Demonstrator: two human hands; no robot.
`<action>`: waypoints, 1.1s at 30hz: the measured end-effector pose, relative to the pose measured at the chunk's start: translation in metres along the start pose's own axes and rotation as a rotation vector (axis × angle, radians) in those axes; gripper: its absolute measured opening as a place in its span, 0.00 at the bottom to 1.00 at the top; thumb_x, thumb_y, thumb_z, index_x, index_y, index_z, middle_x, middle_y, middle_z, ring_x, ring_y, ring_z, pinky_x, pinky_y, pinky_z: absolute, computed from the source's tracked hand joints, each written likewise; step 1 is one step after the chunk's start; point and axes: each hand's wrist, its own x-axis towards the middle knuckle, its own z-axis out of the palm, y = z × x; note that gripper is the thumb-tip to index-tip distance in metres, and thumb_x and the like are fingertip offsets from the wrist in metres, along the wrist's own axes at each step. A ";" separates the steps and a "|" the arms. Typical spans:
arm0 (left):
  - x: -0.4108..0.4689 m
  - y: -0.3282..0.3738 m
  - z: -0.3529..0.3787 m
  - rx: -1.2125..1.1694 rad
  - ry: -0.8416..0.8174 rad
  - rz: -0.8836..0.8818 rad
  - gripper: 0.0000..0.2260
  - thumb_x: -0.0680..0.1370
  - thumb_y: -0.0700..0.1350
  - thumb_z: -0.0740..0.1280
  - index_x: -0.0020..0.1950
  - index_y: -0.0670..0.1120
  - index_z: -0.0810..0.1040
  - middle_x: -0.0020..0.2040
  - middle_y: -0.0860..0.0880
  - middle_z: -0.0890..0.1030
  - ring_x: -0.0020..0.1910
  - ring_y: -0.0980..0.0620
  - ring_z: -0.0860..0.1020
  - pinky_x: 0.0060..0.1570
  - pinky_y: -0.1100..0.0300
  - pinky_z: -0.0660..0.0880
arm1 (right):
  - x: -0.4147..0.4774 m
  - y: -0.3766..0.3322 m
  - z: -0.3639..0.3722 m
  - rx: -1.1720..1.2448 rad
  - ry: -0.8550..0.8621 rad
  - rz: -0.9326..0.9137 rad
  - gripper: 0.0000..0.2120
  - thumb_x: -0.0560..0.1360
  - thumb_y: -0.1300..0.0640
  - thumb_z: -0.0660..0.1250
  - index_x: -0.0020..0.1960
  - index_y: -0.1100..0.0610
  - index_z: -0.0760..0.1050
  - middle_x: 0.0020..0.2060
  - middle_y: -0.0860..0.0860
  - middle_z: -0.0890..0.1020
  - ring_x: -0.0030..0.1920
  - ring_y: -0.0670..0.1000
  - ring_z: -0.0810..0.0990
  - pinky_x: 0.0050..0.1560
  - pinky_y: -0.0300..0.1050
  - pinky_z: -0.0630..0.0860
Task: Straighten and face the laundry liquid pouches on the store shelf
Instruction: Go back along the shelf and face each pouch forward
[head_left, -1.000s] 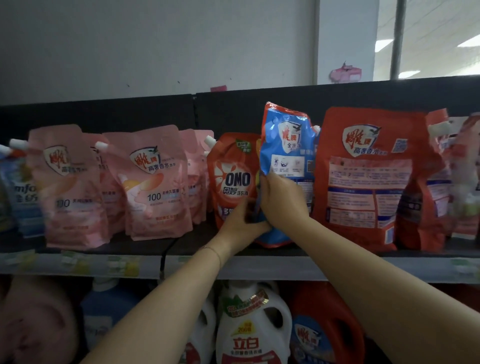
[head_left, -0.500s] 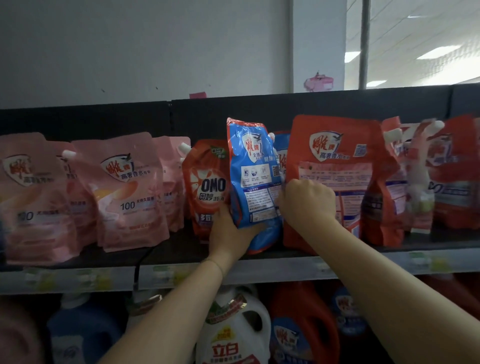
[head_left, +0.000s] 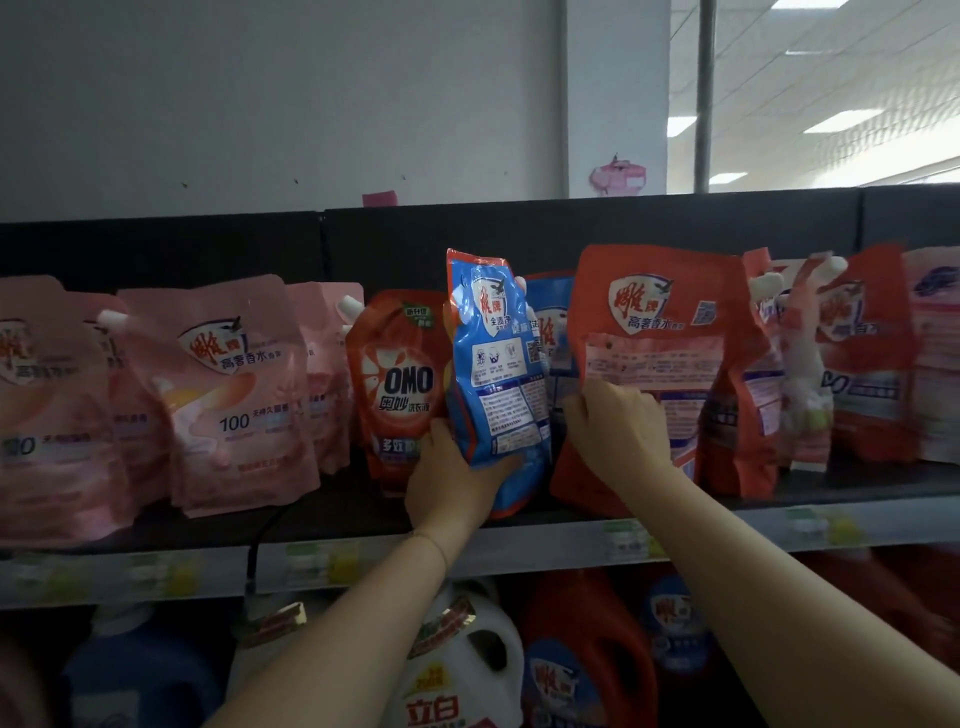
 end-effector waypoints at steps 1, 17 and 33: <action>0.000 0.003 0.003 0.020 0.006 0.006 0.36 0.61 0.65 0.76 0.60 0.51 0.67 0.60 0.51 0.75 0.56 0.49 0.78 0.52 0.51 0.76 | -0.001 0.002 0.002 0.041 0.053 -0.033 0.14 0.78 0.56 0.59 0.35 0.57 0.66 0.33 0.58 0.79 0.34 0.60 0.77 0.35 0.45 0.60; 0.004 0.041 0.051 0.134 0.067 -0.032 0.39 0.68 0.62 0.72 0.69 0.44 0.59 0.67 0.41 0.65 0.67 0.39 0.63 0.61 0.45 0.65 | 0.002 0.029 -0.012 0.228 0.341 -0.322 0.13 0.71 0.56 0.55 0.28 0.54 0.59 0.19 0.50 0.61 0.18 0.51 0.59 0.21 0.40 0.54; -0.008 0.035 0.056 -0.159 0.146 0.005 0.33 0.67 0.56 0.76 0.64 0.47 0.62 0.62 0.46 0.71 0.59 0.44 0.74 0.54 0.50 0.76 | -0.039 0.044 0.038 -0.170 -0.071 -0.166 0.46 0.71 0.47 0.68 0.77 0.40 0.40 0.77 0.59 0.42 0.73 0.71 0.44 0.63 0.76 0.54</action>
